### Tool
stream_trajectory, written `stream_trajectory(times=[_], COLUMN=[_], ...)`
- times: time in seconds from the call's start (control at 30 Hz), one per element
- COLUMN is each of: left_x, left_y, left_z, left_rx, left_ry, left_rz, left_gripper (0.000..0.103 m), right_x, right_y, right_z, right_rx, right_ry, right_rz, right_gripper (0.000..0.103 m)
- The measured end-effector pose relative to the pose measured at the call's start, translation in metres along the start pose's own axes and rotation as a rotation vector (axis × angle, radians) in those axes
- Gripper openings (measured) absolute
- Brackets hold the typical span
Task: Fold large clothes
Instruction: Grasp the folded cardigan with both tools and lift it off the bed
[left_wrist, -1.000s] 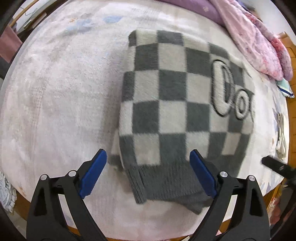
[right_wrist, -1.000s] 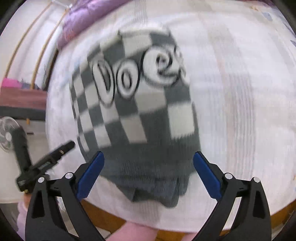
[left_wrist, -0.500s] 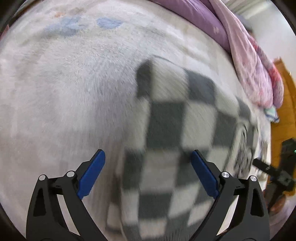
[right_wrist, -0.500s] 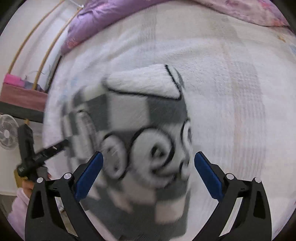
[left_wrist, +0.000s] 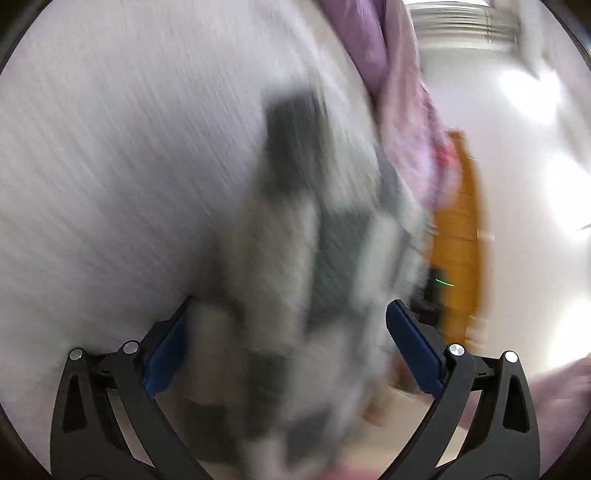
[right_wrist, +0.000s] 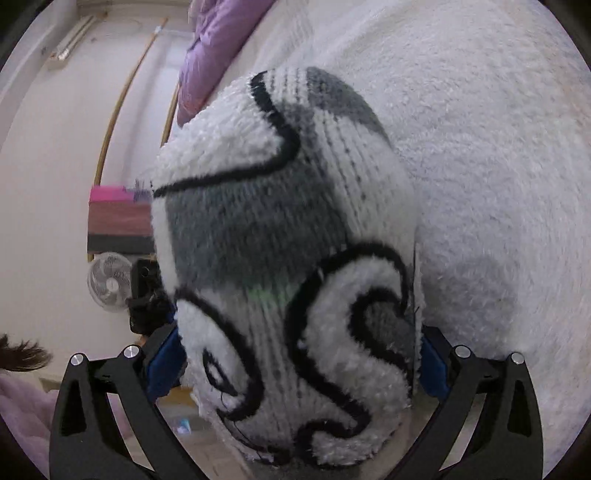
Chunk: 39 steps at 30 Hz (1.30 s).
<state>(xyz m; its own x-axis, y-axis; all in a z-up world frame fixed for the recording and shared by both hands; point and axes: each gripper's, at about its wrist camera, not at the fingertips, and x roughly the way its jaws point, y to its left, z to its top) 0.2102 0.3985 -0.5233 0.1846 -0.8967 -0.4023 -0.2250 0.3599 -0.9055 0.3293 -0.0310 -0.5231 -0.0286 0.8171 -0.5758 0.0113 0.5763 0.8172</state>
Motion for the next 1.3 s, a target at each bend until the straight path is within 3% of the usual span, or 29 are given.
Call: stream_trajectory(times=[0.1,0.17,0.2,0.27,0.37,0.43,0.5,0.63,1.03,1.3], left_x=[0.024,0.036,0.041,0.043,0.049,0.048,0.041,0.033,-0.014,-0.011], left_y=[-0.012,-0.008,-0.001,0.002,-0.009,-0.018,-0.024,-0.049,-0.147,-0.235], left_z=[-0.012,-0.017,-0.022,-0.026,-0.027,-0.029,-0.033,-0.037,-0.069,-0.122], left_rx=[0.071,-0.005,-0.082,-0.103,-0.059,-0.057,-0.072,-0.020,0.056,0.123], left_ry=[0.136,0.192,0.191,0.149,0.091,0.040,-0.007,0.000,-0.025,0.032], left_rz=[0.044,-0.013,-0.070,-0.082,0.024,0.137,0.159,0.213,0.187,0.156], left_gripper=[0.098,0.098,0.098,0.098,0.097,0.083,0.079,0.075,0.074,0.074], right_x=[0.000,0.002,0.003,0.009,0.011,0.011,0.003,-0.011,-0.075,-0.153], right_y=[-0.003,-0.004,-0.007,-0.012,-0.007,0.000,0.016,0.039,0.109,0.181], right_z=[-0.011,-0.020,-0.026,-0.040,-0.046,-0.043,-0.042,-0.053,-0.095,-0.132], right_rx=[0.059,0.092,0.106,0.150,0.118,0.147,0.159,0.185,0.147,0.050], right_ry=[0.007,0.049,0.082,0.145,0.083,0.074,0.069,0.019,-0.036,-0.171], right_rz=[0.020,0.034,0.040,0.060,-0.002,-0.061,-0.133,-0.146,-0.127,-0.147], right_gripper=[0.097,0.097,0.097,0.097,0.097,0.096,0.089,0.077,0.067,0.065])
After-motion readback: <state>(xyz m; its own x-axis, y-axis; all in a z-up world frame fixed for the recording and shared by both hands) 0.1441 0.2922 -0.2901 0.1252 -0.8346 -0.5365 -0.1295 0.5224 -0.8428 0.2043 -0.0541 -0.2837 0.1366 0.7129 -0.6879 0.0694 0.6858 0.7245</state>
